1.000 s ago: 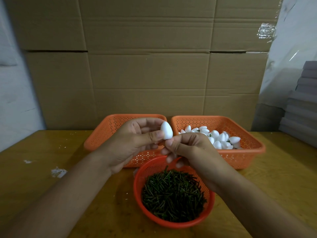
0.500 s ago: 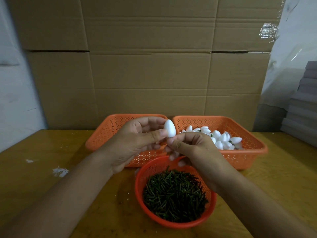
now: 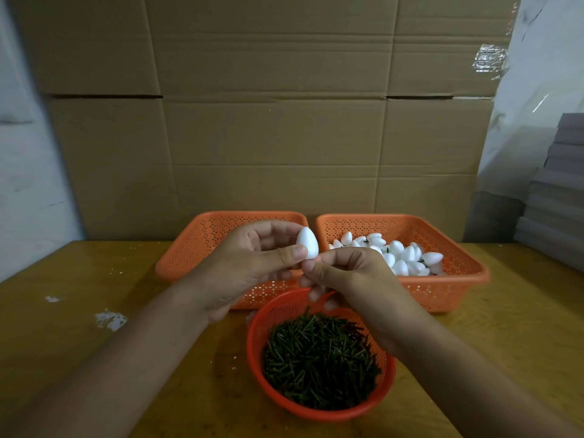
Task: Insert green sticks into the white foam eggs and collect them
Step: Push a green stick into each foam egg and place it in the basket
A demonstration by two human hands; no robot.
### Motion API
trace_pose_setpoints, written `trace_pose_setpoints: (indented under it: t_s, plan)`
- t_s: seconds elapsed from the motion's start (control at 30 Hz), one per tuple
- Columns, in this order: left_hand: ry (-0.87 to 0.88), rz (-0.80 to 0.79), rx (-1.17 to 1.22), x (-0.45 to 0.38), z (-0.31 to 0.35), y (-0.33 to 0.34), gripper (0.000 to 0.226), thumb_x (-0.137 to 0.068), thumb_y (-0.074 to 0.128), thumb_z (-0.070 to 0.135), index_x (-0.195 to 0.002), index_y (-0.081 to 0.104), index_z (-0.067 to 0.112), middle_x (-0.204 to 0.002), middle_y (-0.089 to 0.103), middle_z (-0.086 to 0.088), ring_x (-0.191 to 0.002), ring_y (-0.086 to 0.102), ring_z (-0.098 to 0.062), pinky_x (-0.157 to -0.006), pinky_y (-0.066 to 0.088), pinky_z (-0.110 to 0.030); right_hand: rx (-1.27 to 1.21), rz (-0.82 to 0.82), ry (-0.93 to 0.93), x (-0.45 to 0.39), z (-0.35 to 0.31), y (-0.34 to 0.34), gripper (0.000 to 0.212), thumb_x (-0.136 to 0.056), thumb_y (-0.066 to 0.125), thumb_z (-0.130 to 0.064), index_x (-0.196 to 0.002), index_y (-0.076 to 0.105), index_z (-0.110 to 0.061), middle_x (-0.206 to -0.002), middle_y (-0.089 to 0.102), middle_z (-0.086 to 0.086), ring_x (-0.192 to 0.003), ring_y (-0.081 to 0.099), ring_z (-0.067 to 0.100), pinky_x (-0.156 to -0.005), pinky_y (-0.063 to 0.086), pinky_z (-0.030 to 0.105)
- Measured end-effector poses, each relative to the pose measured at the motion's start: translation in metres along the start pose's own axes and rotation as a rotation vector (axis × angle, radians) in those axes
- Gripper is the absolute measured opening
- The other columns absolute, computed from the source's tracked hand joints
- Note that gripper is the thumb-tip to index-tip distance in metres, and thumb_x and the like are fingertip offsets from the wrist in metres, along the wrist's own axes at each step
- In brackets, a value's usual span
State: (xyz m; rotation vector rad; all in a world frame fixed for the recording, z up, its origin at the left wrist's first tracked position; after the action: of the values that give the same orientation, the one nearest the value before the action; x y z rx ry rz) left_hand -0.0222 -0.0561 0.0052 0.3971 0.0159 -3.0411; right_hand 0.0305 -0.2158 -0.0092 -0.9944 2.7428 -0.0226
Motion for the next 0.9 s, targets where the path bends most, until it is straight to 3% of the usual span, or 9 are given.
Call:
trace_pose_setpoints:
  t_s: [0.2, 0.4, 0.5, 0.6, 0.73, 0.9]
  plan:
    - [0.007, 0.046, 0.074, -0.003, -0.004, -0.002, 0.043, -0.07, 0.081, 0.023, -0.111, 0.071, 0.014, -0.105, 0.075, -0.009, -0.084, 0.071, -0.016, -0.07, 0.058, -0.025, 0.011, 0.036, 0.009, -0.001, 0.0, 0.001, 0.014, -0.091, 0.07, -0.023, -0.087, 0.075, -0.01, -0.074, 0.074, 0.0, -0.063, 0.065, 0.006, -0.052, 0.048, 0.018]
    - [0.003, 0.048, 0.136, -0.005, -0.007, -0.005, 0.036, -0.071, 0.086, 0.021, -0.105, 0.076, 0.02, -0.104, 0.074, -0.01, -0.081, 0.069, -0.015, -0.068, 0.056, -0.024, 0.041, 0.071, -0.027, -0.001, -0.001, -0.002, 0.013, -0.093, 0.068, -0.019, -0.085, 0.075, -0.012, -0.076, 0.075, 0.002, -0.066, 0.067, 0.008, -0.053, 0.048, 0.018]
    - [-0.023, 0.041, 0.147, -0.006, -0.01, -0.006, 0.043, -0.073, 0.084, 0.022, -0.114, 0.071, 0.018, -0.107, 0.074, -0.011, -0.084, 0.069, -0.015, -0.07, 0.056, -0.024, 0.031, 0.086, -0.02, -0.001, -0.001, -0.003, 0.016, -0.093, 0.066, -0.016, -0.08, 0.075, -0.015, -0.075, 0.074, 0.002, -0.065, 0.066, 0.009, -0.051, 0.048, 0.019]
    - [-0.077, 0.061, 0.125, -0.006, -0.012, -0.006, 0.051, -0.077, 0.08, 0.03, -0.124, 0.064, 0.019, -0.111, 0.075, -0.009, -0.089, 0.071, -0.015, -0.07, 0.057, -0.025, -0.126, 0.069, 0.113, -0.005, 0.001, -0.007, 0.023, -0.092, 0.066, -0.018, -0.071, 0.075, -0.019, -0.076, 0.074, 0.002, -0.06, 0.064, 0.007, -0.047, 0.046, 0.017]
    - [-0.13, 0.158, 0.126, -0.007, -0.012, -0.013, 0.047, -0.079, 0.075, 0.033, -0.123, 0.065, 0.019, -0.108, 0.076, -0.004, -0.089, 0.073, -0.019, -0.065, 0.057, -0.026, -0.381, 0.217, 0.29, -0.014, 0.005, -0.035, 0.018, -0.092, 0.064, -0.017, -0.075, 0.067, -0.013, -0.061, 0.065, -0.003, -0.048, 0.058, 0.003, -0.039, 0.04, 0.013]
    - [-0.156, 0.174, 0.132, -0.007, -0.011, -0.017, 0.028, -0.095, 0.065, 0.016, -0.122, 0.065, 0.016, -0.104, 0.076, -0.005, -0.09, 0.073, -0.021, -0.063, 0.058, -0.026, -0.601, 0.488, 0.237, -0.021, 0.007, -0.08, 0.017, -0.099, 0.057, -0.017, -0.084, 0.062, -0.01, -0.061, 0.065, -0.004, -0.046, 0.059, 0.003, -0.037, 0.041, 0.013]
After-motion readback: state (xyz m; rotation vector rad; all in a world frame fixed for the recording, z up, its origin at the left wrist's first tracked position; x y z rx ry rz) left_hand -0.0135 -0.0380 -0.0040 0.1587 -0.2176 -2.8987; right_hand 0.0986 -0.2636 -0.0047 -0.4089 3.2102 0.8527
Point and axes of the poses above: each hand's wrist, its own x-axis away from the middle knuckle, its own y-axis out of the palm, z = x × y, the point moved 3 cm from there along -x, towards the middle knuckle
